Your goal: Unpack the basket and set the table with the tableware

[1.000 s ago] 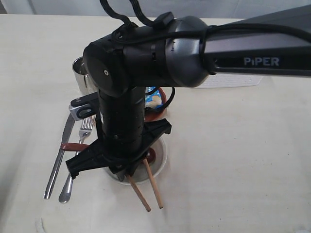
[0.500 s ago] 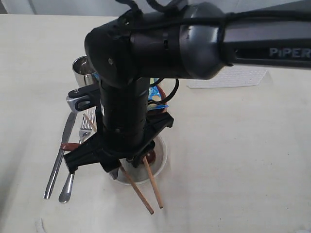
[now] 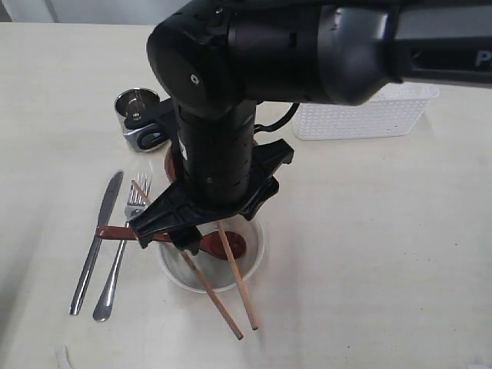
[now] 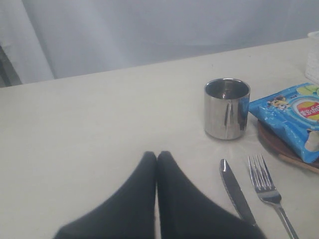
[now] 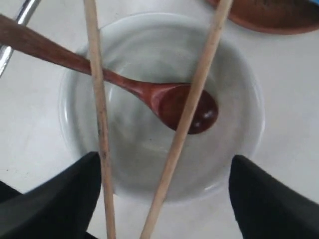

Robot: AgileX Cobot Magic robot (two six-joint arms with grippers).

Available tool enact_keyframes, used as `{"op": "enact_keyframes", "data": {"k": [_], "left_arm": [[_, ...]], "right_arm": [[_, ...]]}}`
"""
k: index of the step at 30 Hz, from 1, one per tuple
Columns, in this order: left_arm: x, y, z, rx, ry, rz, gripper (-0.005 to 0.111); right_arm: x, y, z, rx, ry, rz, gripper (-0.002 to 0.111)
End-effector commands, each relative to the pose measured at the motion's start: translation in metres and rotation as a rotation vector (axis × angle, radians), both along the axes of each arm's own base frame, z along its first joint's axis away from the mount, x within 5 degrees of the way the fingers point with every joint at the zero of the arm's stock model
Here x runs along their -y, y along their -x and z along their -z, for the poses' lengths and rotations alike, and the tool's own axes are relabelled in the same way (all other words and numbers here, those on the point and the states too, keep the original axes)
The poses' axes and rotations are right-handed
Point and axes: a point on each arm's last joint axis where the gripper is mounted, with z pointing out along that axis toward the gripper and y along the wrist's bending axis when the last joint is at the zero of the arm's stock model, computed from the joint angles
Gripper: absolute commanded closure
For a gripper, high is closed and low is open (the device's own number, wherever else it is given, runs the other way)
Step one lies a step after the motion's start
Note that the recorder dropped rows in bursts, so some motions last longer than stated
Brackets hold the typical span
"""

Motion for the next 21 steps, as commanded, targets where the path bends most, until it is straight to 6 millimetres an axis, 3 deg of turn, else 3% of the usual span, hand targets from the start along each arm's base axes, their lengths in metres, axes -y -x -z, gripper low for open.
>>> {"op": "enact_keyframes", "data": {"k": [1,7,21], "left_arm": [[0.0,0.0,0.0,0.007,0.003,-0.002,0.107],[0.0,0.0,0.0,0.007,0.003,-0.002,0.107],[0.0,0.0,0.0,0.007,0.003,-0.002,0.107]], "right_arm": [[-0.006,0.001,0.008,-0.044,-0.025,-0.068,0.04],[-0.01,0.002,0.024,-0.095,-0.011,-0.119,0.04],[-0.016,0.002,0.031,-0.107,-0.051,-0.173,0.04]]}}
